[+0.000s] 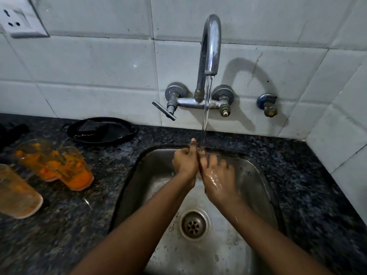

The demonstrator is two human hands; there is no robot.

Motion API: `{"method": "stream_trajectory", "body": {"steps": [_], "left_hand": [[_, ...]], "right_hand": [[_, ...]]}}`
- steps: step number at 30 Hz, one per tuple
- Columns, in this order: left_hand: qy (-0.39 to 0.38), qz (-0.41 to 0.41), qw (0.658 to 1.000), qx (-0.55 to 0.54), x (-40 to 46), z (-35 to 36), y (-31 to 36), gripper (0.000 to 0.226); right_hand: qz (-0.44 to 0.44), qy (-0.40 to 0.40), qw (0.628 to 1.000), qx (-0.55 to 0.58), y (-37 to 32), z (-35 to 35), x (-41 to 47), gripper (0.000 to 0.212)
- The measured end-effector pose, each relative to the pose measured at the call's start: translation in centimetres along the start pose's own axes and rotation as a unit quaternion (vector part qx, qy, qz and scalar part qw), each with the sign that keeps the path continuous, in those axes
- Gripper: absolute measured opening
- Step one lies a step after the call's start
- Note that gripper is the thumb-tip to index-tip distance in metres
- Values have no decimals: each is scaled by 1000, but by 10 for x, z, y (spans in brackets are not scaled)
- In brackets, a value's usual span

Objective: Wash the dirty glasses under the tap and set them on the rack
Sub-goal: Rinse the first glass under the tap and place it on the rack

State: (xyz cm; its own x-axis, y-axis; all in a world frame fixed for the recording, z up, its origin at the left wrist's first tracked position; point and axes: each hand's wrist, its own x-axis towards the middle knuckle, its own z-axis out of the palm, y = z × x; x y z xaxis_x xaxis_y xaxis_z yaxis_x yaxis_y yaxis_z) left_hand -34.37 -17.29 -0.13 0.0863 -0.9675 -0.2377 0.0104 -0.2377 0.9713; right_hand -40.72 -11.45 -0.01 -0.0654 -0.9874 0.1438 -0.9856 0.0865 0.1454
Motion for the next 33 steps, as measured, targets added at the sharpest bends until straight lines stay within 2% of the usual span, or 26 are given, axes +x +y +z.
{"method": "stream_trajectory", "body": {"steps": [2, 3, 4, 6, 7, 8, 9, 10, 11, 12, 13, 14, 15, 16, 18, 19, 20, 21, 22, 23, 24, 25, 26, 28, 31, 33], "left_hand": [[-21, 26, 999, 7, 0, -3, 1, 37], [-34, 34, 999, -14, 1, -5, 2, 35], [-53, 33, 997, -34, -1, -9, 4, 34], [-103, 28, 989, -99, 0, -14, 8, 31], [-121, 23, 986, -109, 3, -15, 9, 29], [-131, 13, 987, -93, 5, -15, 11, 27], [-129, 2, 990, -57, 8, -12, 11, 25], [-119, -12, 993, -1, 9, -8, 11, 23], [-105, -24, 993, 45, 10, -3, 10, 22], [-87, -32, 992, 81, 12, 1, 8, 22], [-64, -34, 993, 91, 11, 4, 7, 21], [-38, -31, 994, 93, 10, 4, 8, 21], [-22, -25, 996, 81, 10, 3, 8, 23], [-25, -22, 998, 51, 10, 1, 8, 25], [-59, -24, 996, -57, 6, -7, 9, 27], [-80, -29, 991, -102, 4, -10, 10, 27], [-104, -34, 987, -115, 3, -13, 11, 27], [-128, -41, 987, -90, 5, -14, 12, 26], [-146, -49, 987, -38, 8, -13, 12, 23], [-151, -53, 987, 32, 11, -10, 13, 21], [-149, -55, 983, 96, 12, -7, 15, 23], [-139, -50, 980, 135, 14, -5, 16, 27], [-128, -41, 980, 149, 15, -4, 16, 30], [-119, -23, 986, 118, 14, -6, 15, 30], [-156, 11, 985, 70, 9, -19, 11, 29], [-229, 72, 970, 49, 6, -29, 9, 32]], "right_hand": [[-11, -76, 983, 165, 15, -1, 0, 90], [4, -130, 942, 310, 25, -3, 1, 93], [33, -184, 864, 468, 34, -6, 3, 93], [99, -260, 664, 694, 44, -13, 1, 78], [126, -273, 593, 747, 47, -11, 0, 67], [144, -275, 574, 758, 45, -12, -2, 60], [159, -261, 610, 731, 40, -12, -3, 57], [154, -233, 705, 651, 33, -13, -4, 59], [124, -203, 838, 491, 25, -11, -5, 65], [84, -162, 934, 305, 15, -10, -6, 73], [57, -119, 973, 189, 7, -6, -8, 81], [48, -104, 978, 175, 5, -4, -8, 85], [48, -121, 961, 246, 8, -5, -6, 83], [71, -150, 900, 403, 14, -7, -5, 74], [124, -230, 706, 659, 27, -7, -5, 47], [147, -250, 629, 722, 32, -6, -7, 38], [163, -262, 584, 751, 34, -4, -7, 35], [175, -267, 576, 753, 33, -2, -7, 37], [189, -256, 617, 720, 27, -2, -8, 42], [191, -236, 708, 638, 20, -1, -9, 48], [175, -205, 822, 501, 13, -1, -8, 54], [148, -161, 914, 342, 6, -1, -9, 60], [123, -119, 957, 234, 1, -1, -10, 63], [100, -105, 956, 255, 4, 0, -7, 68], [115, -167, 840, 504, 23, 0, 4, 58], [113, -183, 819, 532, 32, -1, 12, 59]]}}
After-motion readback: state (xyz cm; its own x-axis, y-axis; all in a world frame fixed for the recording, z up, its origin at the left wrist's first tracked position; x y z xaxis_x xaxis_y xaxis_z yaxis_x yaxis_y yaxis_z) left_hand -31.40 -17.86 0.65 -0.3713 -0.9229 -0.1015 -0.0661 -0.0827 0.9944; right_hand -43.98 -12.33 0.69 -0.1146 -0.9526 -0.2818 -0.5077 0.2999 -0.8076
